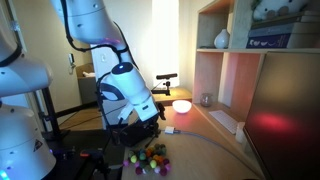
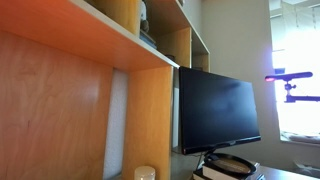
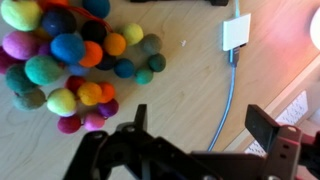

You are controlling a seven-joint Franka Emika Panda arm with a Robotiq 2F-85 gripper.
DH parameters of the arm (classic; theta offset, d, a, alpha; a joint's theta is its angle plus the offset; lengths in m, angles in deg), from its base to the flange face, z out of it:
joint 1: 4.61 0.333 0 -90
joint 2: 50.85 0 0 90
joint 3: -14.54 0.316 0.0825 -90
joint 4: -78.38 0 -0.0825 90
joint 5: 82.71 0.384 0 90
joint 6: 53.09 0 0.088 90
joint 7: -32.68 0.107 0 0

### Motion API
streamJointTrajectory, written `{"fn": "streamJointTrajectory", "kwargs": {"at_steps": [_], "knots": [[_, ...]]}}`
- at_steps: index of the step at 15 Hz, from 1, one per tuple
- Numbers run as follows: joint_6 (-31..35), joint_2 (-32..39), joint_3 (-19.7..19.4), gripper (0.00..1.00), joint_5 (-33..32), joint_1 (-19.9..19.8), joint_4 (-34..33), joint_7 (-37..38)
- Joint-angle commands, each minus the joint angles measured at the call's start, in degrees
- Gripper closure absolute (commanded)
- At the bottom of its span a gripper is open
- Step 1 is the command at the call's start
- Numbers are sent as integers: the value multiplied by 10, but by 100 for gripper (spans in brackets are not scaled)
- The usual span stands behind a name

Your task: Pick the string of beads and place it over the computer

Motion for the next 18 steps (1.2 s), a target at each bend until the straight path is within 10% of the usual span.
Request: {"fn": "streamJointTrajectory", "kwargs": {"at_steps": [1, 8, 18], "knots": [[-8, -45, 10, 0, -111, -53, 23, 141], [-3, -83, -9, 0, -109, -72, 46, 182], [-31, -78, -194, 0, 10, 142, 39, 129]]}}
